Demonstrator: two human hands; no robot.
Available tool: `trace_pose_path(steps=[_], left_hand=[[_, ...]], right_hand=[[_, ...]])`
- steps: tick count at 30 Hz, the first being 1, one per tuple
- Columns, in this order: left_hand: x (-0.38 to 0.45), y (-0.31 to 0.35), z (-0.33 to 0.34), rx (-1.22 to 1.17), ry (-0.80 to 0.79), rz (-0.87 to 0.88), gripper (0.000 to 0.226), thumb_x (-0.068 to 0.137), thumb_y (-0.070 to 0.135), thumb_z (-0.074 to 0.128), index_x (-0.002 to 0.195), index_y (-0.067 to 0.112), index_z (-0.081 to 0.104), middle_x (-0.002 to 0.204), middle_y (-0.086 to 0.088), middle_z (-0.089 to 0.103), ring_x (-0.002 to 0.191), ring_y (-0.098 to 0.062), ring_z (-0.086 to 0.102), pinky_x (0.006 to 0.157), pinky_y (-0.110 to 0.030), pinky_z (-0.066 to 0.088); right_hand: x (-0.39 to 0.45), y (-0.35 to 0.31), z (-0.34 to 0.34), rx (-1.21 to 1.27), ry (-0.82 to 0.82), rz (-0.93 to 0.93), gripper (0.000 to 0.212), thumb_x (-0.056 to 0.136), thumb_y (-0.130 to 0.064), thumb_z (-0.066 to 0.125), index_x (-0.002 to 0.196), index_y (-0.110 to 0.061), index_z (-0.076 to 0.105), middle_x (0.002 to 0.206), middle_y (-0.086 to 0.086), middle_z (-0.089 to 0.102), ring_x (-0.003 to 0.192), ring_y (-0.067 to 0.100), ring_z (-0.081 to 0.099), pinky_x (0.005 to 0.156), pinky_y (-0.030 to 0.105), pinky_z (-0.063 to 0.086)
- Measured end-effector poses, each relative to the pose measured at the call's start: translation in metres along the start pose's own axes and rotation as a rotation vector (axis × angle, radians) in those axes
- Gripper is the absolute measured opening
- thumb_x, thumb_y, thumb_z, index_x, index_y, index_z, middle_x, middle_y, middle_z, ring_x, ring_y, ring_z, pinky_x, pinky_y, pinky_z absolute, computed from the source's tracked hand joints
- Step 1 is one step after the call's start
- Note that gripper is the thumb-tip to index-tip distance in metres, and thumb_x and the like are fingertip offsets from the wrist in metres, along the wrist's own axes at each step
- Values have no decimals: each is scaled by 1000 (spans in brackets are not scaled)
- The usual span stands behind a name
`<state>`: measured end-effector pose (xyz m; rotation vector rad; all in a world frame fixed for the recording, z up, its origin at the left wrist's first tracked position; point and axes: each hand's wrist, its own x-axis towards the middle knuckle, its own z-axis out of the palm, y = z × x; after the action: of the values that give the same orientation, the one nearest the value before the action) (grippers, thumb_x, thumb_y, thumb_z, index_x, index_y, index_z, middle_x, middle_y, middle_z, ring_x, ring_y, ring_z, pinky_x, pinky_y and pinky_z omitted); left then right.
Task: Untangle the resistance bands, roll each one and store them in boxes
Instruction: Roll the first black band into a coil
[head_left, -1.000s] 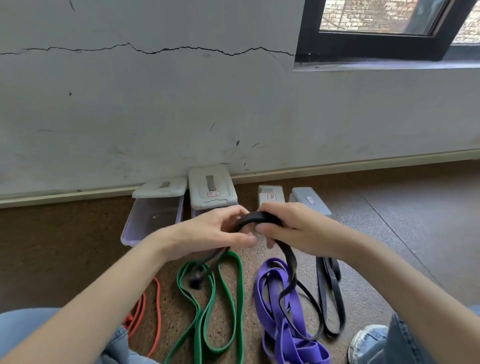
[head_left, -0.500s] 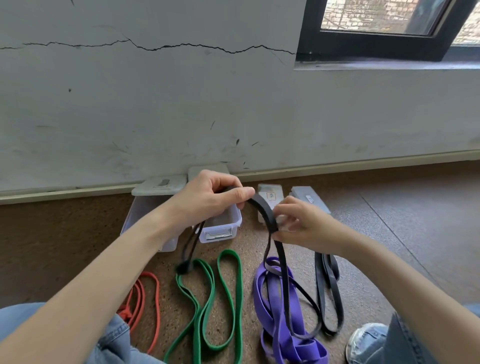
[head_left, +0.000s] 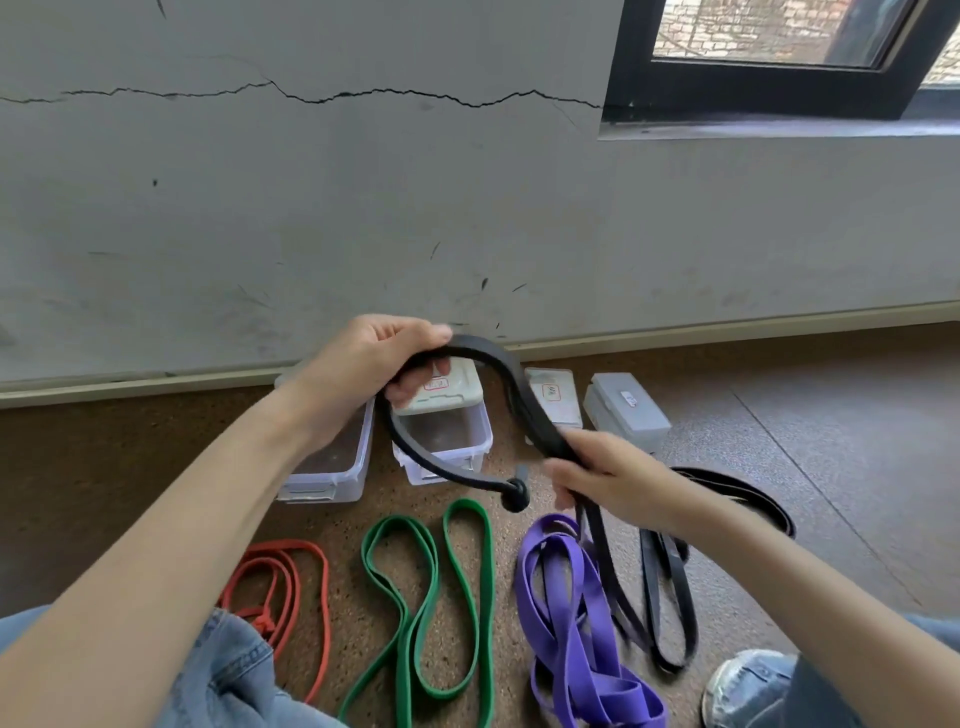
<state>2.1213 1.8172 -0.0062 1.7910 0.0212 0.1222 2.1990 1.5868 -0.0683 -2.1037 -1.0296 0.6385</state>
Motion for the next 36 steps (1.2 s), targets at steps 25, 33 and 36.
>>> trace_pose_path(steps=[25,33,36], left_hand=[[-13,3,13,293,-373,-86,22,84,33,61,98,17,61,80,4,61,75,-6,57,71,-17,47],[-11,13,22,-8,-300,4,26,85,42,56,68,23,58,60,9,41,56,-7,41,67,-19,44],[-13,12,7,131,-313,-6,24,80,49,60,75,26,62,60,8,54,60,-7,53,68,-17,47]], right_hand=[[-5,-26,-26,-100,-62,-106,23,97,-20,43,75,-22,46,64,-10,49,60,8,47,64,28,41],[-4,-19,-22,-242,-178,-2,11,96,-19,49,88,-12,53,85,-1,62,83,11,60,77,24,48],[-7,-16,-19,-263,-154,42,19,97,-18,47,78,-17,50,78,-4,60,72,7,57,67,15,44]])
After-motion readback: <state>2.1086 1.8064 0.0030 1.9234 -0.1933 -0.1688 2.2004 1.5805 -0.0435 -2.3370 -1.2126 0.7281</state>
